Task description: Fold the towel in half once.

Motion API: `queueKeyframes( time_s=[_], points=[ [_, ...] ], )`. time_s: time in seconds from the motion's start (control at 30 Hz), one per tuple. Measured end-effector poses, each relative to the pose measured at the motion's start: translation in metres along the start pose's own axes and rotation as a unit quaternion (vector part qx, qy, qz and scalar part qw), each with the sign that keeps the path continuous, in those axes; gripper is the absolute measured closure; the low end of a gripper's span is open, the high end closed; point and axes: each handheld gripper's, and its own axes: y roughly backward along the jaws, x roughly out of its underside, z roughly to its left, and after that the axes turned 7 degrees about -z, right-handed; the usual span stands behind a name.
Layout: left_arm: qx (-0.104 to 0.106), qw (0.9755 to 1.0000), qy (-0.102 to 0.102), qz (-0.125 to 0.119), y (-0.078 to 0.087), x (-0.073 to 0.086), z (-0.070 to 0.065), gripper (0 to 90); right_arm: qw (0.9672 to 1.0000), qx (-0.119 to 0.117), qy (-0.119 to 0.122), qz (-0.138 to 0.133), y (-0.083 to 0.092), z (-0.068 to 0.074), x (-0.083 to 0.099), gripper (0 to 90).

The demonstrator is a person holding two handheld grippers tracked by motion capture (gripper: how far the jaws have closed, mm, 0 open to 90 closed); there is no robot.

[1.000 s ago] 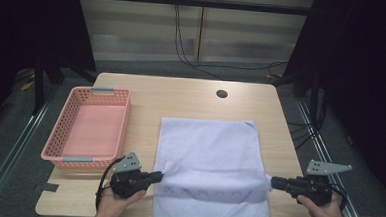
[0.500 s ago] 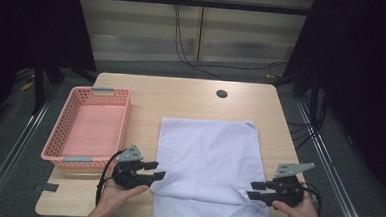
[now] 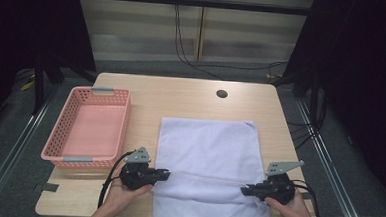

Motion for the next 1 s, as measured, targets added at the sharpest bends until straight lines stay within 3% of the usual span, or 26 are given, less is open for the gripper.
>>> queueKeyframes(
  time_s=[0.1, 0.2, 0.23, 0.37, 0.47, 0.53, 0.6, 0.7, 0.77, 0.87, 1.0],
  points=[
    [0.017, 0.9997, -0.01, -0.016, 0.016, 0.0, -0.016, 83.0, 0.9997, -0.004, 0.004, -0.026, 0.017, 0.004, -0.003, 85.6],
    [0.028, 0.9994, -0.018, -0.006, 0.021, 0.005, -0.027, 82.2, 0.9994, -0.012, 0.006, -0.033, 0.023, 0.009, -0.001, 85.1],
    [0.038, 0.999, -0.02, 0.01, 0.023, 0.014, -0.034, 82.0, 0.9994, -0.017, 0.011, -0.027, 0.025, 0.015, 0.003, 83.5],
    [0.041, 0.999, -0.003, 0.017, 0.03, 0.025, -0.042, 80.5, 0.9995, -0.031, 0.011, -0.003, 0.022, 0.025, 0.014, 78.5],
    [0.05, 0.9987, 0.0, 0.0, 0.04, 0.025, -0.042, 76.2, 0.9992, -0.039, 0.011, 0.001, 0.026, 0.032, 0.019, 73.0],
    [0.046, 0.9989, 0.0, -0.009, 0.044, 0.024, -0.042, 74.4, 0.999, -0.043, 0.008, -0.008, 0.03, 0.035, 0.02, 68.0],
    [0.061, 0.9976, 0.004, -0.033, 0.05, 0.023, -0.036, 72.0, 0.999, -0.041, 0.009, -0.015, 0.033, 0.035, 0.02, 64.9],
    [0.033, 0.9991, 0.001, -0.028, 0.048, 0.017, -0.032, 67.2, 0.9991, -0.031, 0.002, -0.029, 0.035, 0.031, 0.016, 60.8],
    [0.029, 0.9992, 0.005, -0.028, 0.043, 0.013, -0.024, 66.7, 0.9993, -0.018, 0.001, -0.034, 0.032, 0.026, 0.012, 58.9],
    [0.008, 0.9998, 0.017, -0.002, 0.024, 0.006, -0.006, 65.8, 0.9992, -0.002, -0.002, -0.041, 0.024, 0.016, 0.006, 57.7],
    [-0.017, 0.9994, 0.006, 0.028, -0.003, -0.002, 0.011, 65.3, 0.9995, 0.007, -0.001, -0.031, 0.006, 0.005, -0.003, 54.9]
  ],
)
